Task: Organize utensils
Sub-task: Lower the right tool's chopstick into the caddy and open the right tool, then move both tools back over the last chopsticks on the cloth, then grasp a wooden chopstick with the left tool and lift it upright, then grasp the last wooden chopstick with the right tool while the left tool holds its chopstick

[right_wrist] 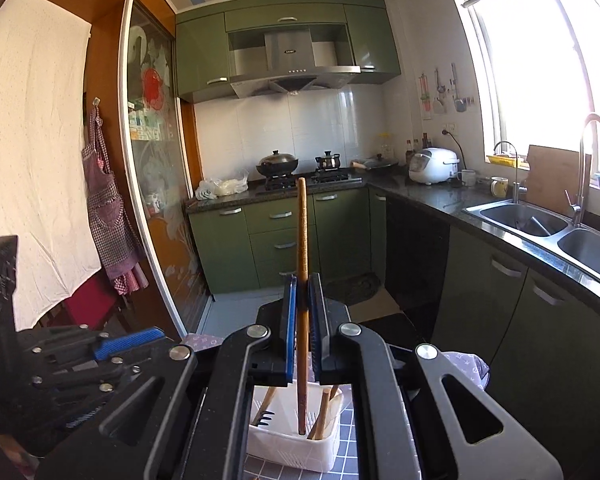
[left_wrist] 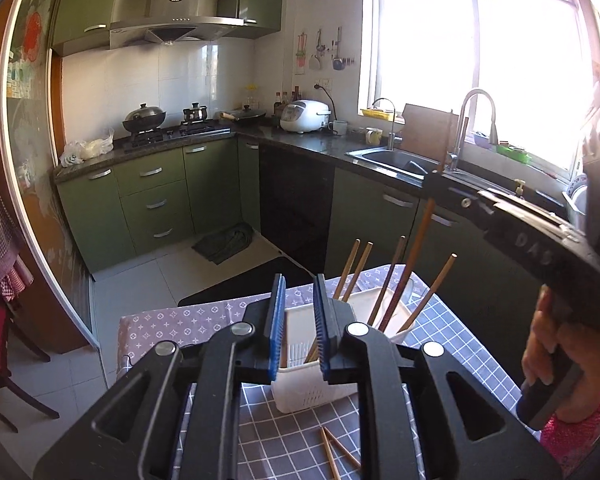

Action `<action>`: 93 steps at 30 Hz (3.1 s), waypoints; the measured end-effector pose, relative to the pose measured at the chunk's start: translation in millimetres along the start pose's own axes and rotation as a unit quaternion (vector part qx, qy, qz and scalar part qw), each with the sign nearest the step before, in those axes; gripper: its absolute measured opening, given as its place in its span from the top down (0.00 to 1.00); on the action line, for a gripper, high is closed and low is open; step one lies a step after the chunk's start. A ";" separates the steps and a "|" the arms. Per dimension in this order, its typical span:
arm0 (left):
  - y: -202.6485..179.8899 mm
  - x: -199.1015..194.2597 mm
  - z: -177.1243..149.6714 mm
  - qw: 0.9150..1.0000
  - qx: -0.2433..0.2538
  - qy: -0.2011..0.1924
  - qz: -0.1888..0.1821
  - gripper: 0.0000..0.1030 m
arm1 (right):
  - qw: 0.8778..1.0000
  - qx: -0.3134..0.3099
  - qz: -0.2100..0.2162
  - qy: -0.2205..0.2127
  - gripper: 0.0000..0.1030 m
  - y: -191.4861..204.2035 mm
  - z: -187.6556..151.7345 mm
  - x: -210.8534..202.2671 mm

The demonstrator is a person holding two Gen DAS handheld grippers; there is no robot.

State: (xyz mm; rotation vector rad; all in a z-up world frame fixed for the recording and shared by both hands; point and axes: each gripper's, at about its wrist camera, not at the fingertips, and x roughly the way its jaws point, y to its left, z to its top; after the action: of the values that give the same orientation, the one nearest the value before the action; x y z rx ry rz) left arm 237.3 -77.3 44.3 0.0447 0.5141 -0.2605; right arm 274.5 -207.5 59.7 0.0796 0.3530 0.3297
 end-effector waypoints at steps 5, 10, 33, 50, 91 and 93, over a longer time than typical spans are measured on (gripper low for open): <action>-8.3 -19.7 -10.2 1.000 0.010 0.009 -0.008 0.85 | 1.000 -0.004 0.007 0.004 0.92 4.4 -7.8 -4.7; -15.5 -32.0 -30.0 0.999 0.010 0.043 -0.013 0.85 | 0.999 -0.005 0.019 -0.028 0.86 10.7 -9.8 -55.2; -25.4 60.8 -179.3 0.955 -0.071 0.286 -0.021 0.85 | 0.977 0.035 -0.029 0.210 0.75 -40.7 -222.4 -74.3; -42.9 92.9 -188.1 0.948 -0.053 0.312 0.005 0.85 | 0.974 0.053 -0.013 0.219 0.74 -42.8 -218.0 -64.3; -7.8 -40.9 -137.7 0.991 -0.058 0.121 0.012 0.94 | 0.928 -0.048 0.040 0.366 0.66 54.1 -245.9 54.8; -7.0 -41.9 -137.8 0.991 -0.059 0.119 0.009 0.94 | 0.928 -0.058 0.033 0.368 0.66 57.4 -246.2 57.8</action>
State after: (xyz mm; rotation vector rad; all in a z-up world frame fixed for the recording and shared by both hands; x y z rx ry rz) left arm 134.2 -59.4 -54.8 -0.0355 0.7650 -0.2066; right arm 221.7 -129.5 -181.8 -0.1557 1.0768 0.4414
